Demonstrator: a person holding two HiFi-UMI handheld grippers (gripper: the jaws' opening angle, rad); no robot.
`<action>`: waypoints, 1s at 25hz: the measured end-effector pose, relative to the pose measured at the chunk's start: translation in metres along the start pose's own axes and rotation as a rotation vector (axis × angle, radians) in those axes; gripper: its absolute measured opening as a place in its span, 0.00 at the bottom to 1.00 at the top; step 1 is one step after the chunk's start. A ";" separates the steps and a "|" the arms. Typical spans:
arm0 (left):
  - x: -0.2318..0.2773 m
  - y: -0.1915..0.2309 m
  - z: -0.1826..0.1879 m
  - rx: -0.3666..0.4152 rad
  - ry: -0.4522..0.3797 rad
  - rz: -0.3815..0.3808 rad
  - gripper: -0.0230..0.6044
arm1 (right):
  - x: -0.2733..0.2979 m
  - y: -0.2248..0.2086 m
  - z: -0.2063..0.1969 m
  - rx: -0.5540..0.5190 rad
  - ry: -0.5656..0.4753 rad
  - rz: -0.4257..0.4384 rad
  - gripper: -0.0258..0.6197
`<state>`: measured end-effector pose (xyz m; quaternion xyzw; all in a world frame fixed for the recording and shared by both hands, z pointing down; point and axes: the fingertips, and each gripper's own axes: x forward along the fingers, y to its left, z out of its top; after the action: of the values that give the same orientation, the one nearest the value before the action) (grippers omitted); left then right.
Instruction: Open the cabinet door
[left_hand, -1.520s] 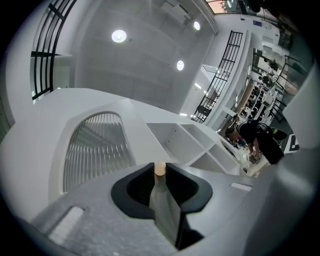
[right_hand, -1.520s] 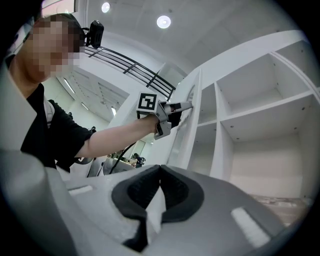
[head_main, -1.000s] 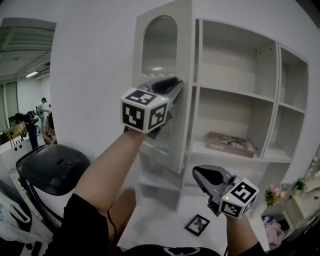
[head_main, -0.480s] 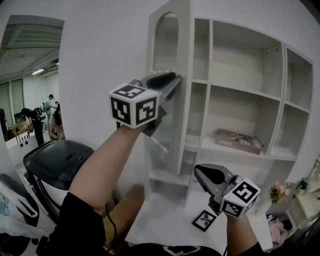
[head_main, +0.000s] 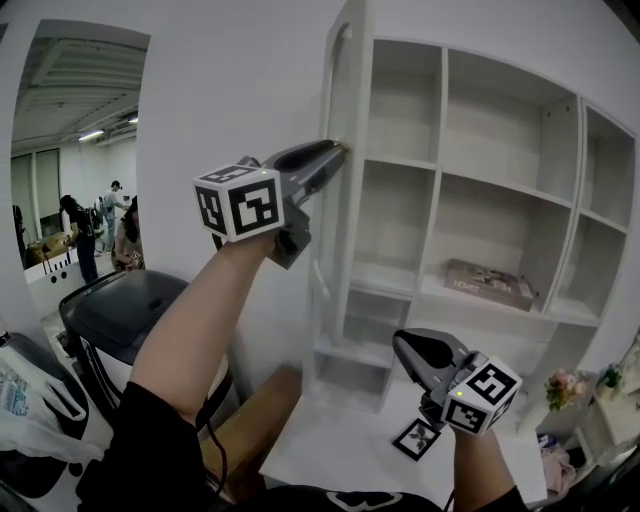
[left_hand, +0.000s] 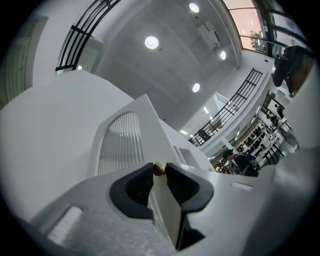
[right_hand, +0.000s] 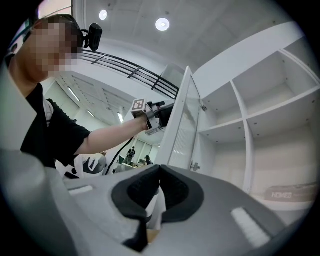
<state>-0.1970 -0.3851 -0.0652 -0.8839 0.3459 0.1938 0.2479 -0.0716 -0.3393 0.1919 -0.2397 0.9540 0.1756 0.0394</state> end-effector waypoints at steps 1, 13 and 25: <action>-0.004 0.003 0.002 -0.003 0.002 0.000 0.18 | 0.002 0.002 0.000 0.005 -0.002 0.003 0.04; -0.057 0.044 0.018 -0.155 -0.044 -0.015 0.19 | 0.020 0.028 0.000 0.010 0.000 0.063 0.04; -0.114 0.104 0.033 -0.272 -0.198 0.083 0.12 | 0.032 0.030 -0.016 0.024 0.016 0.076 0.04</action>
<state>-0.3539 -0.3739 -0.0648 -0.8709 0.3267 0.3348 0.1507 -0.1145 -0.3341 0.2110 -0.2041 0.9648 0.1635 0.0279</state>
